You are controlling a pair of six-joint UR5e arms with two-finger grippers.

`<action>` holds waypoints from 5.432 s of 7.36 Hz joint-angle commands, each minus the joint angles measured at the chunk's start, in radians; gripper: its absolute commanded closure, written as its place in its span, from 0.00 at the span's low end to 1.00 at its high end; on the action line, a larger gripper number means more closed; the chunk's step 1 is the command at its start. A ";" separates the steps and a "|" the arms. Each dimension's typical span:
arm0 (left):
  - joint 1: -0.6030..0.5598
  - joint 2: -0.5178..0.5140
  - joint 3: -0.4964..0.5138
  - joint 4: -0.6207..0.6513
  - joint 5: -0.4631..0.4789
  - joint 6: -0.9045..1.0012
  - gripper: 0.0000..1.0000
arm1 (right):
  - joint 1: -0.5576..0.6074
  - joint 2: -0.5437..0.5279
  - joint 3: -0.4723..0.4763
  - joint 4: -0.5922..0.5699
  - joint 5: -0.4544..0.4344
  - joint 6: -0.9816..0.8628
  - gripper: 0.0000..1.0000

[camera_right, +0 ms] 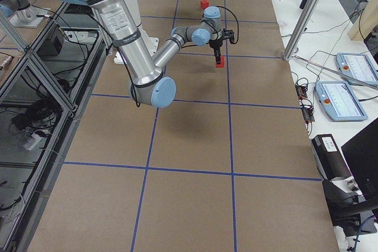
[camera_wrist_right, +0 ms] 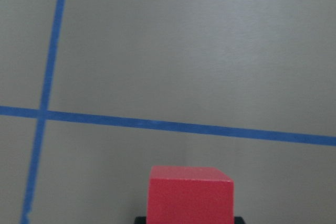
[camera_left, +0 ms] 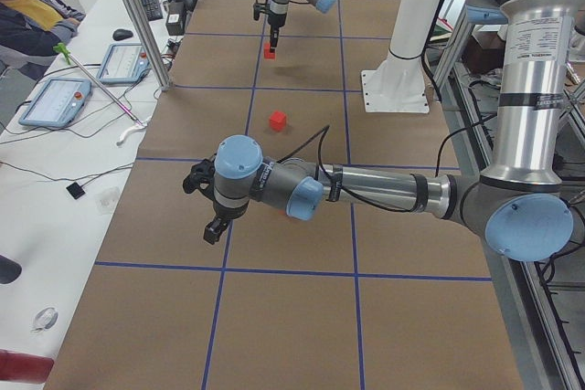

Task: Form red blocks into L shape at center
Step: 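Carry the held red cube with the right gripper toward the table center, then lower the red cube at the center and open the right gripper, then withdraw the right gripper while the left arm reaches toward the middle red cube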

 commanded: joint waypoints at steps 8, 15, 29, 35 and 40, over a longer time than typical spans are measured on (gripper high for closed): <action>0.000 -0.004 0.019 0.000 0.000 -0.012 0.00 | -0.179 0.206 -0.169 -0.089 -0.095 0.217 1.00; 0.000 -0.004 0.019 0.000 0.000 -0.010 0.00 | -0.191 0.203 -0.163 -0.086 -0.096 0.204 0.94; 0.000 -0.004 0.018 0.000 0.000 -0.010 0.00 | -0.199 0.197 -0.153 -0.083 -0.124 0.189 0.02; 0.006 -0.128 0.051 -0.020 -0.006 -0.059 0.00 | 0.162 -0.010 0.075 -0.086 0.124 -0.072 0.02; 0.322 -0.275 0.050 -0.143 0.009 -0.468 0.00 | 0.612 -0.328 0.058 -0.078 0.391 -0.762 0.01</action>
